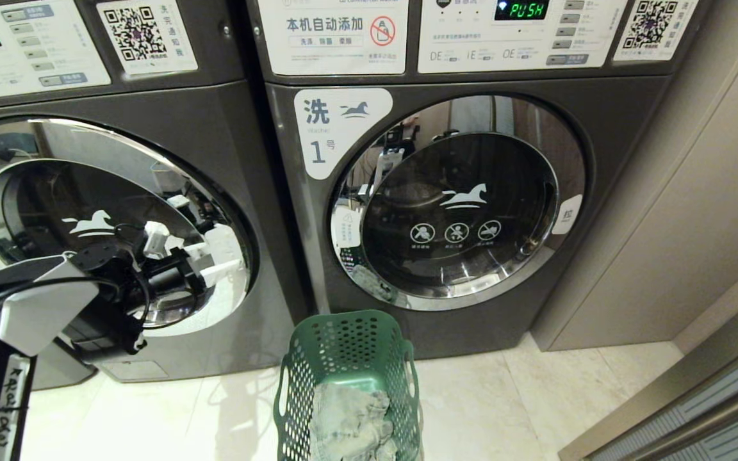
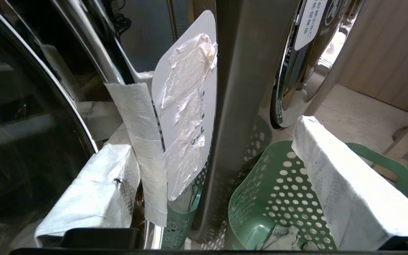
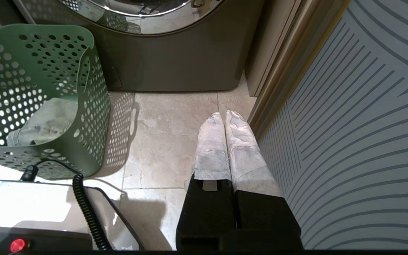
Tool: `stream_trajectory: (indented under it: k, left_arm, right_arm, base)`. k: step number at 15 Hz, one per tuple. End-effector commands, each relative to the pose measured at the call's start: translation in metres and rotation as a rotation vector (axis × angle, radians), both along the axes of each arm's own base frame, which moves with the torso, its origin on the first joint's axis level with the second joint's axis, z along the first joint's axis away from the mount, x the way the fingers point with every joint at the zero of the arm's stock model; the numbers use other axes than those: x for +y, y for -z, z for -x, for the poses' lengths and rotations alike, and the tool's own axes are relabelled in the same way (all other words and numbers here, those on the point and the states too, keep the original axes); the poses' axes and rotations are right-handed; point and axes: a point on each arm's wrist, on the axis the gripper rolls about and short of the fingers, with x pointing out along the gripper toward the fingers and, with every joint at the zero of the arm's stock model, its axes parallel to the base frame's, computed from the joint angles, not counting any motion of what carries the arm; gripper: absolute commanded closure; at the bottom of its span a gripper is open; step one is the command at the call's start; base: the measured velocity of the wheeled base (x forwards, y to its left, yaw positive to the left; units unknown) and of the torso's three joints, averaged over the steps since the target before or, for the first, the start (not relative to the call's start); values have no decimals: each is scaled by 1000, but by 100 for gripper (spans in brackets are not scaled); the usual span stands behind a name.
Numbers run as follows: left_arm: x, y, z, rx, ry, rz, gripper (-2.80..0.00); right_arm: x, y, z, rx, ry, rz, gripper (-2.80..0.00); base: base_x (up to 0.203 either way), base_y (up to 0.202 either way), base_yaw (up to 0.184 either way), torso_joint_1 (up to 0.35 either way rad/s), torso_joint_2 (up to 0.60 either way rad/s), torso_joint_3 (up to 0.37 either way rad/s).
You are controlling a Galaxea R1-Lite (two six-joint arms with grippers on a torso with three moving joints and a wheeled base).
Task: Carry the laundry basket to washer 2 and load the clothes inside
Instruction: Open the lid of the washing machine
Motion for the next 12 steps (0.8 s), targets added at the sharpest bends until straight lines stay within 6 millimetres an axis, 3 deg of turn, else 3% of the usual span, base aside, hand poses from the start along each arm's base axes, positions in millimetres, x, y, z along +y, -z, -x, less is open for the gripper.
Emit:
stream_trajectory:
  k: [1, 5, 12]
  left_arm:
    - [-8, -1, 4, -1, 1, 2, -280]
    - [10, -4, 5, 4, -44, 8, -280]
    - [105, 1, 22, -21, -264, 6, -280]
  right_arm:
    - [0, 0, 0, 3, -1, 1, 0]
    - [0, 0, 0, 3, -1, 1, 0]
    - [0, 0, 0, 3, -1, 1, 0]
  base:
    - [0, 0, 0, 0, 0, 0]
    - [0, 0, 0, 0, 0, 0]
    - [0, 0, 0, 0, 0, 0]
